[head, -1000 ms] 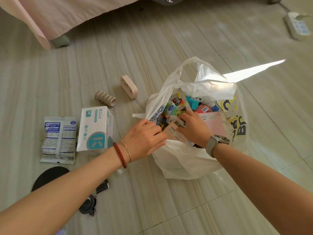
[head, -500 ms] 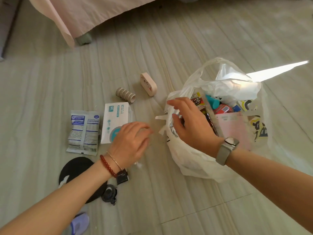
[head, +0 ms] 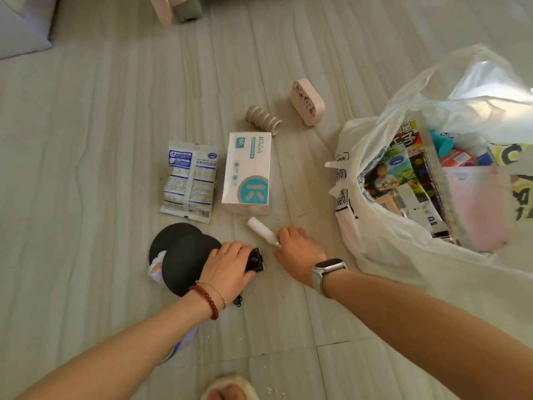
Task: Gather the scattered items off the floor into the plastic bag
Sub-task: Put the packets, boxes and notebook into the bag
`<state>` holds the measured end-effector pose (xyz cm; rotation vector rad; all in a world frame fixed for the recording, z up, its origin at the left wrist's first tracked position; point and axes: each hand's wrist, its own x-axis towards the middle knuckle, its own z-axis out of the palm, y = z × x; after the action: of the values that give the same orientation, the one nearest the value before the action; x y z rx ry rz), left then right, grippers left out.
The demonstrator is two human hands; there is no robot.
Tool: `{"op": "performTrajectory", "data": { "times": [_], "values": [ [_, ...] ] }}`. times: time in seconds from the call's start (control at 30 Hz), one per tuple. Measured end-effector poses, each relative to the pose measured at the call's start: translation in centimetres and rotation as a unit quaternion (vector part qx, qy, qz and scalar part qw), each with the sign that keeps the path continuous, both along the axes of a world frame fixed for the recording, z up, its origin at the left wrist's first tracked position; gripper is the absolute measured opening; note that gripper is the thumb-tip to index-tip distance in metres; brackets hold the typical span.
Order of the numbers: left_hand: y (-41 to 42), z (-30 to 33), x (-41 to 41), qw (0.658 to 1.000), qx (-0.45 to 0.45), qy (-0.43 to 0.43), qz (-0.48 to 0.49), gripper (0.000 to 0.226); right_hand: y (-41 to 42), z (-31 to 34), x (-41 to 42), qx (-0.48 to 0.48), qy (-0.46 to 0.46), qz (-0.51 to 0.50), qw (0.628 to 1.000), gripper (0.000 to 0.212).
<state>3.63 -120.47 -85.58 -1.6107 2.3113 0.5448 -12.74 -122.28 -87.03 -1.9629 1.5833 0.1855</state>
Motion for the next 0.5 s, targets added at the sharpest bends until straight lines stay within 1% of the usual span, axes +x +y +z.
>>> {"op": "performTrajectory", "data": {
  "times": [0.07, 0.13, 0.17, 0.2, 0.27, 0.33, 0.37, 0.43, 0.5],
  "values": [
    [-0.3, -0.6, -0.3, 1.000, 0.001, -0.005, 0.005, 0.049, 0.2, -0.3, -0.1, -0.015, -0.003, -0.015, 1.000, 0.025],
    [-0.5, -0.8, -0.4, 1.000, 0.015, 0.009, 0.006, 0.048, 0.3, 0.4, -1.0, -0.025, -0.018, -0.037, 0.999, 0.026],
    [-0.5, -0.9, -0.5, 1.000, 0.013, 0.025, 0.002, 0.044, 0.4, 1.1, -1.8, -0.033, -0.036, -0.050, 0.998, 0.027],
    [-0.5, -0.9, -0.6, 0.998, 0.004, 0.057, 0.003, 0.037, 0.6, 2.0, -2.8, -0.044, -0.064, -0.059, 0.995, 0.029],
    [-0.3, -0.4, -0.9, 0.990, -0.015, 0.141, 0.018, 0.025, 1.2, 4.3, -5.1, -0.084, -0.149, -0.069, 0.983, 0.030],
    [-0.7, 1.1, -2.0, 0.972, -0.057, 0.229, 0.023, 0.027, 1.8, 7.0, -7.5, -0.155, -0.222, -0.082, 0.959, 0.026],
    [-1.1, 2.0, -2.8, 0.963, -0.091, 0.255, 0.013, 0.030, 2.0, 8.2, -8.7, -0.190, -0.239, -0.106, 0.946, 0.024],
    [-2.7, 4.0, -5.2, 0.943, -0.147, 0.300, -0.008, 0.032, 1.8, 10.1, -11.2, -0.235, -0.245, -0.182, 0.923, 0.022],
    [-4.3, 6.0, -8.5, 0.921, -0.156, 0.357, -0.002, 0.031, 0.9, 10.5, -14.2, -0.249, -0.220, -0.255, 0.908, 0.023]
  ]
}}
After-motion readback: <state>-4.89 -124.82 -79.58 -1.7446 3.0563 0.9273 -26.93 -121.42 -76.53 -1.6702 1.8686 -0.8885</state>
